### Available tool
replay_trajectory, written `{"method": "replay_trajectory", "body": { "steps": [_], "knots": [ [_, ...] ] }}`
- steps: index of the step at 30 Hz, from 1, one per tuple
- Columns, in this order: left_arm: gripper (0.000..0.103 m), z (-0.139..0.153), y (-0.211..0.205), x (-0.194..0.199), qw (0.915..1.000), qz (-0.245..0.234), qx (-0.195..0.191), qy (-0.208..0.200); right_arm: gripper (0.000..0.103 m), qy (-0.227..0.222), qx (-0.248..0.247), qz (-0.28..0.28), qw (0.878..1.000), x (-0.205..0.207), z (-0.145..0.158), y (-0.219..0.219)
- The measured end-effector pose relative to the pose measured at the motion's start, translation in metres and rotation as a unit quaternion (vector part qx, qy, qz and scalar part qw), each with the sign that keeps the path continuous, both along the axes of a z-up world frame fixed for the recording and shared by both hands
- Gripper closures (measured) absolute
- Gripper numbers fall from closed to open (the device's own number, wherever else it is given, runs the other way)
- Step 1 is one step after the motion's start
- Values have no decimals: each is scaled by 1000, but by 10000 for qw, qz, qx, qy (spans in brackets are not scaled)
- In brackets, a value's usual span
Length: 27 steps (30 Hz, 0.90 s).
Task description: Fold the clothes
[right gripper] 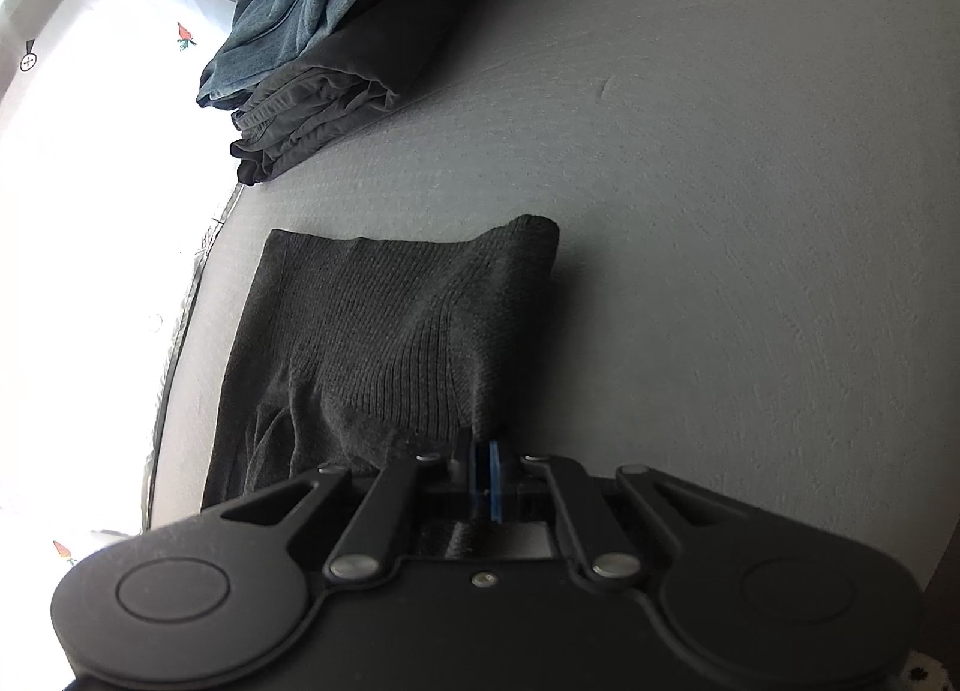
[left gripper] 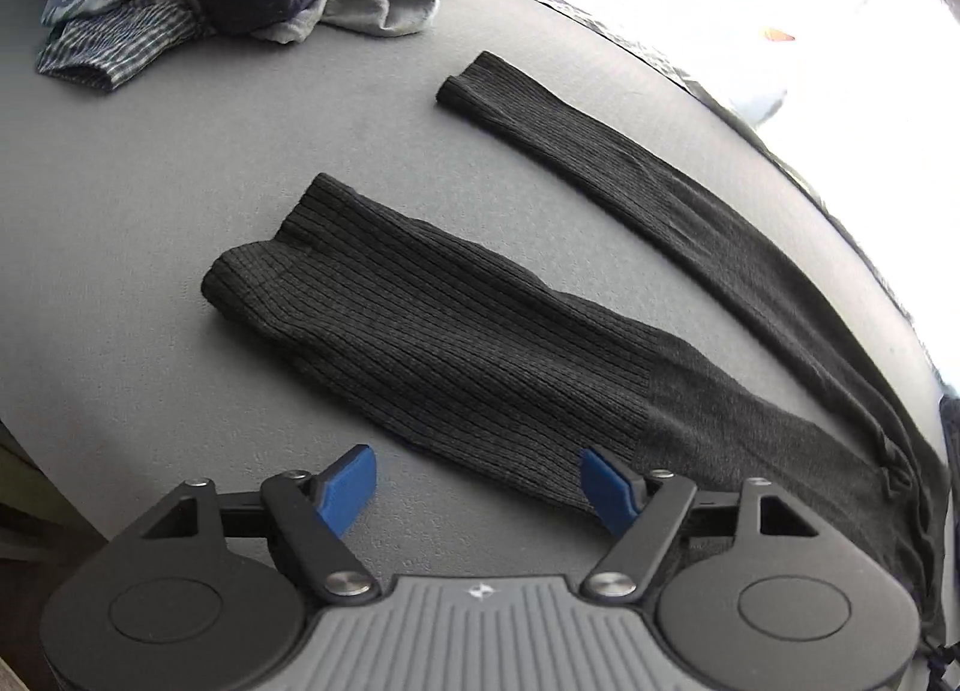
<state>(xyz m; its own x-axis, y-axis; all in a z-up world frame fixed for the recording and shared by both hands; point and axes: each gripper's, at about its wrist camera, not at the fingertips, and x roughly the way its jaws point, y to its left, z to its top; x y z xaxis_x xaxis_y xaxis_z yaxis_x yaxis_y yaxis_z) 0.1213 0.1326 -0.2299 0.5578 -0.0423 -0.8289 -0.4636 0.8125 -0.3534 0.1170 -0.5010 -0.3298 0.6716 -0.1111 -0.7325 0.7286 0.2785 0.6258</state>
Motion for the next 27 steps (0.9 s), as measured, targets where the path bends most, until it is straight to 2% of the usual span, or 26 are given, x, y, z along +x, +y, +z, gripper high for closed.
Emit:
{"method": "replay_trajectory", "body": {
  "steps": [2, 4, 6, 11, 18, 19, 21, 24, 25, 27],
  "knots": [
    [44, -1, 19, -5, 9989, 390, -246, -38, 100, -67, 41, -90, 9999, -3, -2, 1],
    [44, -2, 36, -7, 9963, 712, -486, -62, 100, -85, 25, -117, 9999, -5, -2, 3],
    [44, -2, 48, -6, 9946, 858, -575, -29, 100, -80, -10, -128, 9999, -5, -2, 4],
    [42, 2, 65, 4, 9947, 1000, -179, 175, 100, -81, -71, -192, 9998, -7, -1, 8],
    [44, 1, 80, 16, 9926, 1206, -89, 113, 100, -128, 25, -292, 9995, -10, -2, 7],
    [45, 1, 80, 17, 9924, 1228, -47, 89, 100, -163, 177, -405, 9989, -11, -3, 5],
    [64, 1, 79, 22, 9928, 1184, 122, 102, 100, -234, 427, -571, 9972, -14, -6, 1],
    [88, 2, 77, 26, 9935, 1075, 326, 177, 100, -280, 487, -557, 9969, -15, -7, -1],
    [94, 3, 78, 26, 9939, 1045, 315, 133, 100, -265, 456, -517, 9973, -14, -6, 0],
    [95, 7, 81, 25, 9939, 1074, 261, 53, 98, -214, 387, -435, 9981, -12, -3, 0]
  ]
}}
